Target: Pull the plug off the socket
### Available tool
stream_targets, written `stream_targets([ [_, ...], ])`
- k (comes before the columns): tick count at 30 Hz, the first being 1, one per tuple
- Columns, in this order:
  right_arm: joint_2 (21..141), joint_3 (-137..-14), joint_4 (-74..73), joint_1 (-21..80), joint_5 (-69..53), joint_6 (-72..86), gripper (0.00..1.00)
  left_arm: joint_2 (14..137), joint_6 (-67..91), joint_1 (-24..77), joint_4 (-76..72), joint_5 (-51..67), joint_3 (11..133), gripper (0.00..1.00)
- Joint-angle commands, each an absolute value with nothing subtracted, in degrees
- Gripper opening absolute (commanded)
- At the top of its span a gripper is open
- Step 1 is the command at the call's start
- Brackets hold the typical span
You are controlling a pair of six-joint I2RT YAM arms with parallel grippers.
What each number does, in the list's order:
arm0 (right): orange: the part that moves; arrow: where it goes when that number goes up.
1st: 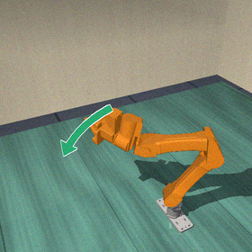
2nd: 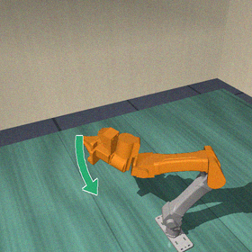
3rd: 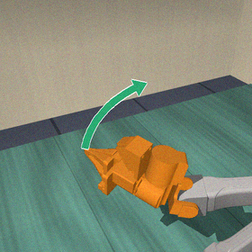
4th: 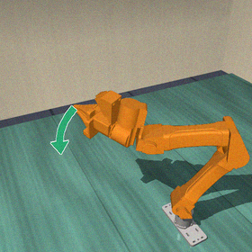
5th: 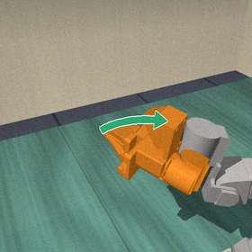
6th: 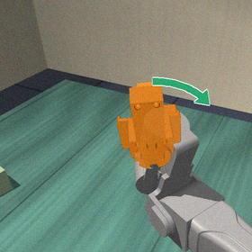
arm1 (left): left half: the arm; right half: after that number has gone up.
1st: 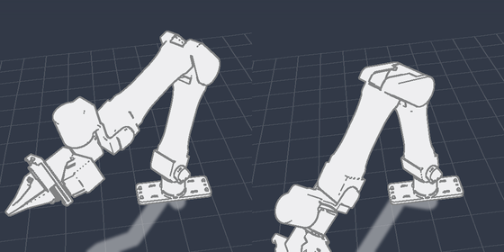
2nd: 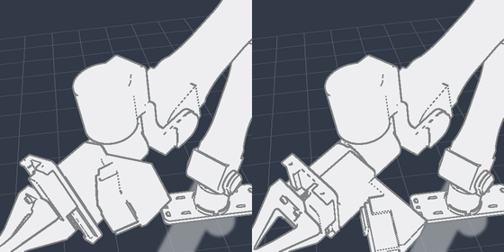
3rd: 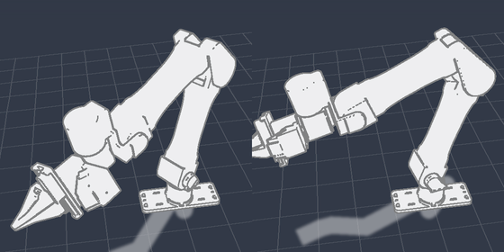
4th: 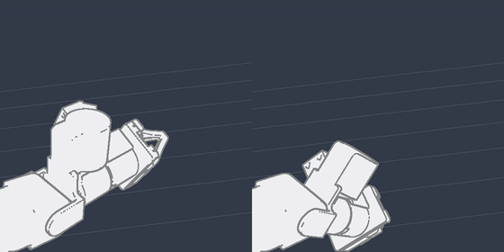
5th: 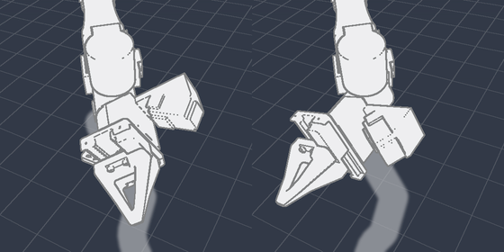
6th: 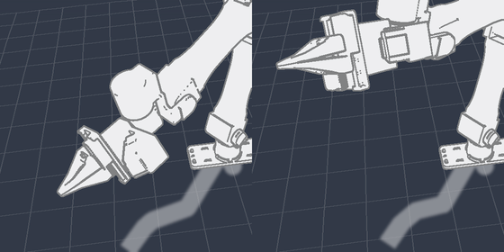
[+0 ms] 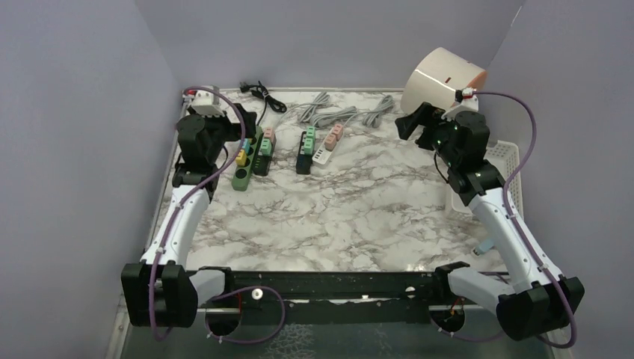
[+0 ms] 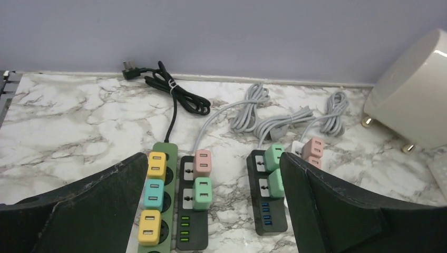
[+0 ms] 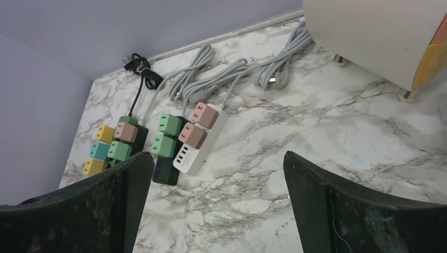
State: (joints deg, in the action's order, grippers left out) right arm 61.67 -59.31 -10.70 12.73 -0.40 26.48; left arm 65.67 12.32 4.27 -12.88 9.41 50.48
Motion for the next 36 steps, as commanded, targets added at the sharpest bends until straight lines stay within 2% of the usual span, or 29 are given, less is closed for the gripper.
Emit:
stream_targets([
  [1, 62.0, -58.8, -13.06, 12.82, 5.49, 28.13, 0.99, 67.81, 15.83, 0.4, -7.84, 26.3, 59.56, 0.99],
  [3, 62.98, -59.38, -14.08, 12.77, 2.9, 26.72, 0.99, 71.5, 9.36, 0.11, 0.02, 46.19, 66.38, 0.99],
  [4, 63.34, -59.11, -13.37, 12.75, -0.86, 25.06, 0.99, 73.86, 5.0, 0.13, 5.54, 62.06, 70.42, 0.99],
  [5, 63.67, -58.76, -12.53, 12.74, -4.96, 22.35, 0.99, 75.55, 2.1, -0.02, 8.75, 70.18, 73.61, 0.99],
  [6, 64.07, -58.38, -11.49, 12.74, -9.52, 20.11, 0.99, 76.26, 2.14, -0.08, 9.05, 73.49, 74.84, 0.99],
  [8, 67.24, -60.17, -12.56, 12.83, -13.07, 20.78, 0.99, 75.52, 6.99, -0.09, 2.53, 70.11, 73.76, 0.99],
  [10, 71.39, -64.31, -16.78, 14.32, -11.73, 22.07, 0.99, 74.89, 14.27, -0.39, -2.81, 64.45, 71.63, 0.99],
  [15, 84.79, -76.89, -20.44, 26.35, 6.34, 22.72, 0.99, 79.15, 18.96, -0.44, 4.13, 36.47, 73.75, 0.99],
  [20, 105.2, -97.6, -28.93, 30.69, 9.42, 24.87, 0.99, 86.51, 18.7, -1.77, 16.21, 22.52, 81.64, 0.99],
  [23, 113.82, -107.76, -31.47, 33.28, 8.18, 23.75, 0.95, 87.52, 20.29, -2.08, 17.49, 16.45, 81.51, 0.99],
  [28, 128.06, -126.98, -41.11, 37.97, 9.11, 21.65, 0.9, 85.15, 23.98, -2.36, 13.05, 13.71, 73.34, 0.99],
  [33, 134.4, -130.92, -42.84, 40.15, 8.69, 22.71, 0.8, 81.14, 28.75, -2.46, 5.84, 18.61, 65.65, 0.99],
  [36, 139.12, -135.66, -47.58, 40.75, 10.05, 23.97, 0.79, 80.3, 30.49, -2.46, 4.82, 20.46, 63.42, 0.99],
])
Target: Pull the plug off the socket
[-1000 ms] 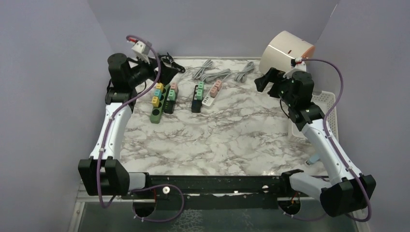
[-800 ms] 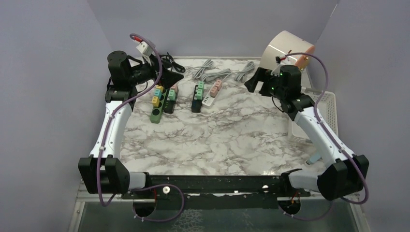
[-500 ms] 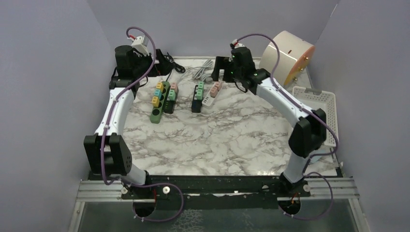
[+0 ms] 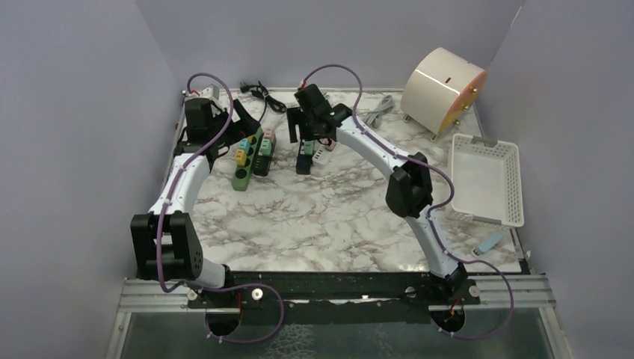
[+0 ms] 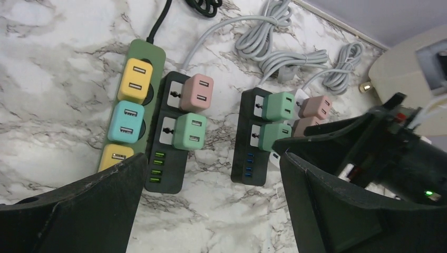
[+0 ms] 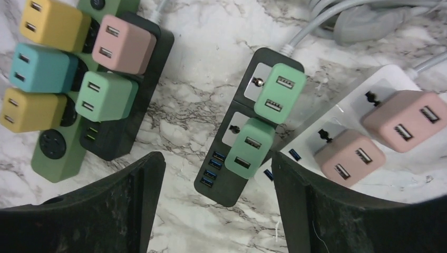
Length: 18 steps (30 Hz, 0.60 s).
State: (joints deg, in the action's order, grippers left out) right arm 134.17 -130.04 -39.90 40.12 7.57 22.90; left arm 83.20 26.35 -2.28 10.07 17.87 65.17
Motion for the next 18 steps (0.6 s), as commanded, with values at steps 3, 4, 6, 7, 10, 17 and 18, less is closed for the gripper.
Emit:
stream_targets([
  [3, 141.69, -135.25, -48.03, 40.91, 10.31, 25.08, 0.74, 80.42, 30.98, -2.47, 5.08, 21.78, 62.14, 0.99],
  [4, 142.07, -134.39, -47.29, 40.94, 10.22, 25.35, 0.72, 80.42, 31.25, -2.46, 4.84, 22.48, 61.58, 0.99],
  [6, 143.44, -134.12, -46.27, 40.91, 10.12, 25.79, 0.65, 80.13, 32.11, -2.24, 3.79, 24.12, 59.93, 0.99],
  [7, 144.68, -135.08, -46.61, 40.95, 10.33, 25.9, 0.63, 80.02, 32.6, -1.94, 3.13, 24.59, 59.12, 0.99],
  [10, 146.72, -137.46, -47.45, 40.96, 11.09, 25.98, 0.43, 79.71, 33.52, -0.8, 2.59, 25.34, 56.73, 0.99],
  [17, 133.95, -123.18, -37.74, 41.13, 9.37, 25.88, 0.01, 80.66, 36.13, 6.58, -1.18, 24.88, 51.25, 0.99],
  [18, 131.68, -120.61, -36.24, 41.13, 8.71, 25.98, 0.01, 81.3, 36.9, 8.12, -2.2, 24.61, 50.69, 0.99],
])
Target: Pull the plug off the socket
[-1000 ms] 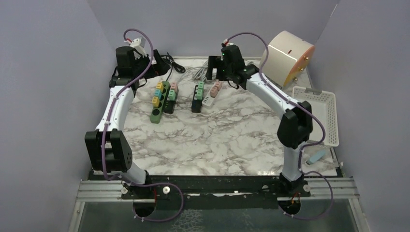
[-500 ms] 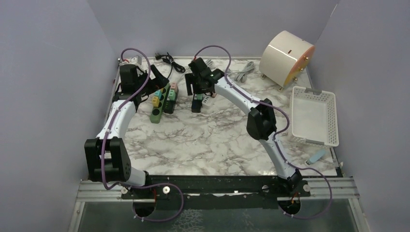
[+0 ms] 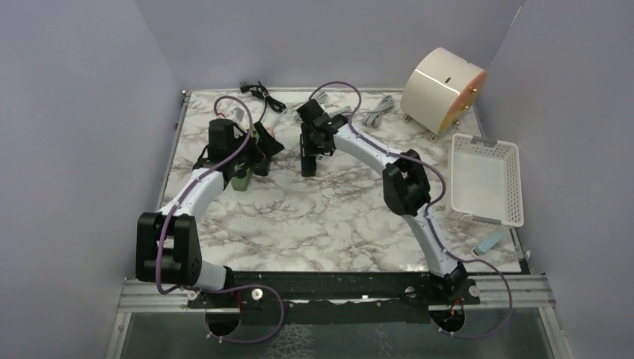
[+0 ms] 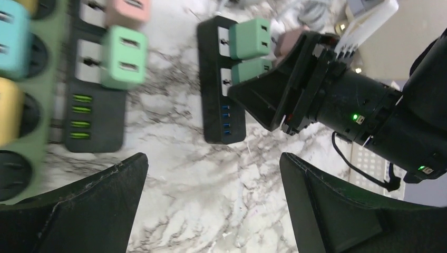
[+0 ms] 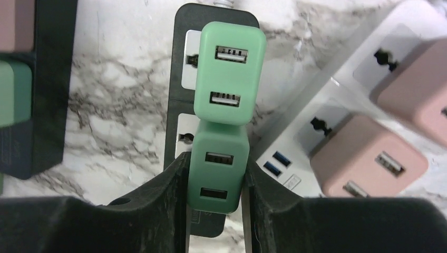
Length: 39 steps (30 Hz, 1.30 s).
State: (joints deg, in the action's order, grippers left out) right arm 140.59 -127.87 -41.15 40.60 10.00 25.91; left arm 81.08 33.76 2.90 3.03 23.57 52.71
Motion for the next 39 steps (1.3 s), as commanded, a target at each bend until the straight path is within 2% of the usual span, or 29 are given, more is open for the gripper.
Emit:
stream_targets([
  [1, 129.29, -118.34, -34.88, 41.13, 7.81, 26.39, 0.01, 82.27, 37.82, 9.62, -3.22, 24.29, 50.24, 0.99],
  [8, 118.18, -107.87, -29.91, 41.17, 4.41, 29.72, 0.01, 87.09, 41.93, 15.73, -6.2, 24.7, 49.25, 0.98],
  [18, 112.3, -102.28, -25.03, 41.37, -4.33, 33.66, 0.01, 90.75, 47.81, 19.08, -17.19, 29.13, 46.7, 0.97],
  [20, 111.62, -101.84, -25.01, 41.71, -5.02, 33.81, 0.01, 92.31, 48.04, 19.29, -17.94, 29.65, 47.68, 0.77],
  [21, 111.12, -101.49, -24.97, 41.82, -5.26, 34.02, 0.01, 92.96, 48.34, 19.45, -18.13, 30.26, 47.94, 0.56],
  [23, 109.56, -100.21, -23.81, 41.86, -5.72, 34.55, 0.01, 94.44, 49.19, 19.94, -19.03, 31.79, 48.26, 0.03],
  [24, 108.84, -99.75, -23.48, 41.85, -5.59, 34.7, 0.01, 94.92, 50.06, 20.02, -19.23, 31.98, 47.9, 0.0],
  [29, 104.57, -101.45, -27.97, 41.83, -2.85, 30.68, 0.01, 95.56, 51.09, 19.95, -18.34, 28.84, 46.13, 0.0],
  [31, 100.5, -97.54, -28.01, 41.83, -3.59, 27.87, 0.01, 96.06, 50.54, 19.75, -16.56, 27.35, 46.86, 0.0],
  [35, 91.23, -79.18, -28.56, 40.48, -3.47, 25.89, 0.01, 96.33, 49.35, 19.23, -15.23, 25.51, 48.81, 0.0],
  [39, 81.93, -56.16, -20.41, 35.24, -17.16, 25.07, 0.01, 96.03, 45.54, 18.68, -13.74, 25.93, 51.62, 0.0],
])
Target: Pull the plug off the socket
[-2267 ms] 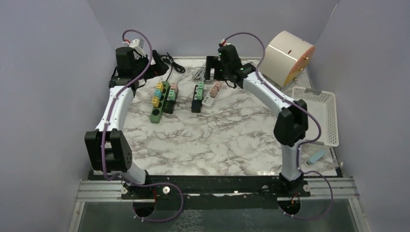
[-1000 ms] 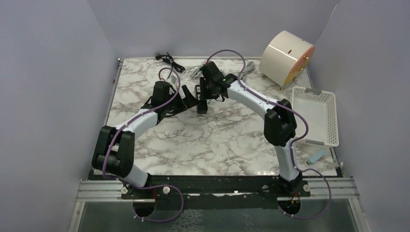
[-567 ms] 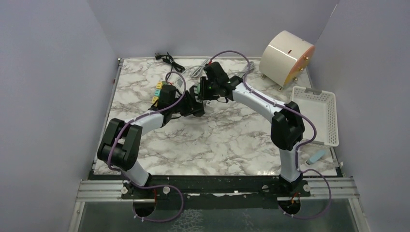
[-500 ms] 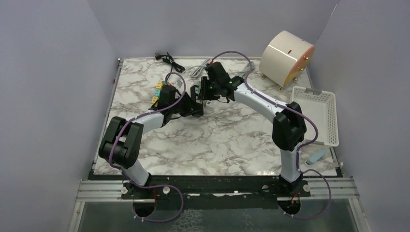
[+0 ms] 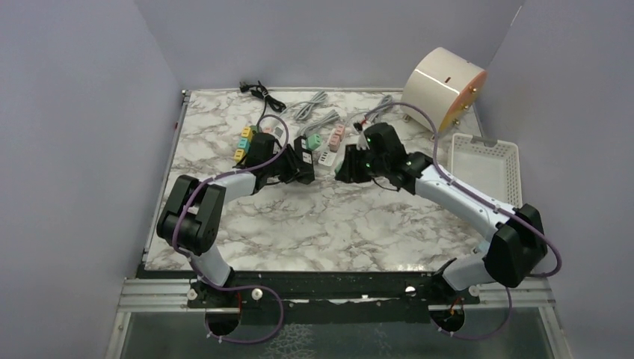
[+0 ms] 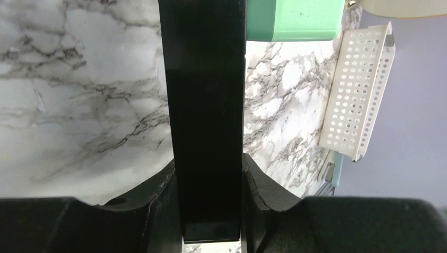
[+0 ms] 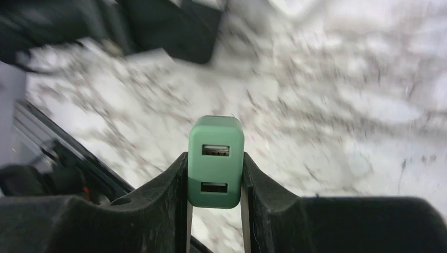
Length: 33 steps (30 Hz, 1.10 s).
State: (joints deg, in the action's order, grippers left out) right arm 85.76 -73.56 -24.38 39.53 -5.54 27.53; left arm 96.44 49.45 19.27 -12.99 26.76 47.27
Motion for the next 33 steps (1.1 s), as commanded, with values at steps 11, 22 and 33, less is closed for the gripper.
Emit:
stream_targets([
  [11, 87.55, -47.24, -17.97, 33.93, -33.0, 16.49, 0.16, 95.03, 29.56, 18.26, -5.77, 35.06, 57.47, 0.0],
  [22, 94.75, -59.0, -21.79, 33.82, -21.81, 11.14, 0.87, 89.11, 21.53, 18.19, 0.02, 33.2, 54.66, 0.0],
  [33, 87.52, -64.81, -6.7, 33.63, -11.28, 21.76, 0.86, 84.42, 22.3, 18.19, -1.56, 30.08, 51.07, 0.0],
])
